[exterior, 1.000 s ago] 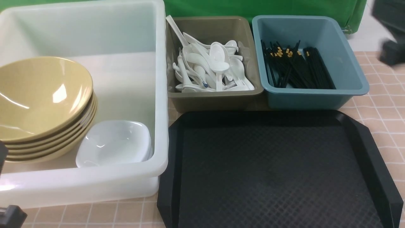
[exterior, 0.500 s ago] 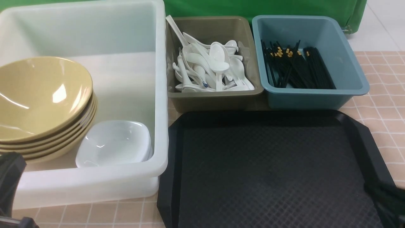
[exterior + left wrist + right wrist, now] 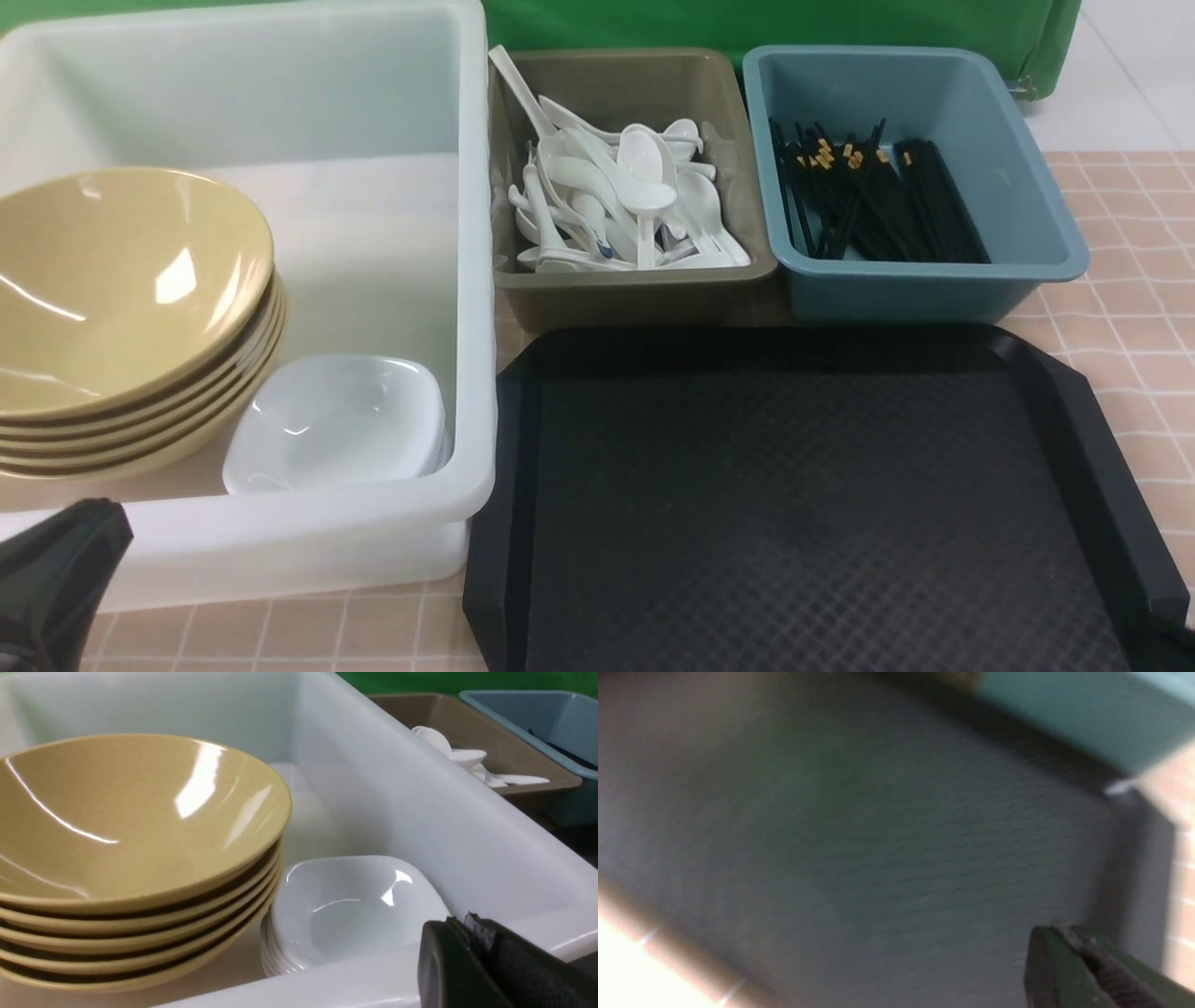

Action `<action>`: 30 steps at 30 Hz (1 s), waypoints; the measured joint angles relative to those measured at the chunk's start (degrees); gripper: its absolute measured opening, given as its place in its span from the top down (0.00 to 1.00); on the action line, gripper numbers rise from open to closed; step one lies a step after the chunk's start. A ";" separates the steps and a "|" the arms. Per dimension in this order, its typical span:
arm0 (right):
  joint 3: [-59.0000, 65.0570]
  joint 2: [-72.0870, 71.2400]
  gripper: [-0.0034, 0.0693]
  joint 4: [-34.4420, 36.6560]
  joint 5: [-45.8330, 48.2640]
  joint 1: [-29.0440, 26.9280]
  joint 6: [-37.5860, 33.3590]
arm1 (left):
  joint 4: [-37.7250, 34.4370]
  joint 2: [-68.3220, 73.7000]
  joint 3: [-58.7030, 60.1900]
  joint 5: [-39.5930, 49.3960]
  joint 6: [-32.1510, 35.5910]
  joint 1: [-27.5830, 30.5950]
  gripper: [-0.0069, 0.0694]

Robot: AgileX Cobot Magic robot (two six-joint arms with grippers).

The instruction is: On brown table put chopsticks spoon bowls plates into blue grey white boxes.

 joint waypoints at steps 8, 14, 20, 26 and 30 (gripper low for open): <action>0.00 -13.08 0.89 -0.05 4.38 -15.64 4.11 | 0.21 -0.05 0.00 2.58 -0.01 0.00 0.91; 0.00 -13.24 0.89 -0.05 6.16 -19.33 4.46 | 0.21 -0.05 0.00 3.24 -0.06 0.00 0.91; 0.00 -13.24 0.88 -0.37 6.48 -19.39 4.92 | 0.21 -0.05 0.00 3.35 -0.06 0.00 0.91; 0.00 -13.24 0.87 -0.05 6.53 -19.39 4.99 | 0.21 -0.05 0.00 3.35 -0.06 0.00 0.91; 0.00 -13.24 0.87 -0.05 6.53 -19.39 5.05 | 0.21 -0.05 0.00 3.35 -0.06 0.00 0.91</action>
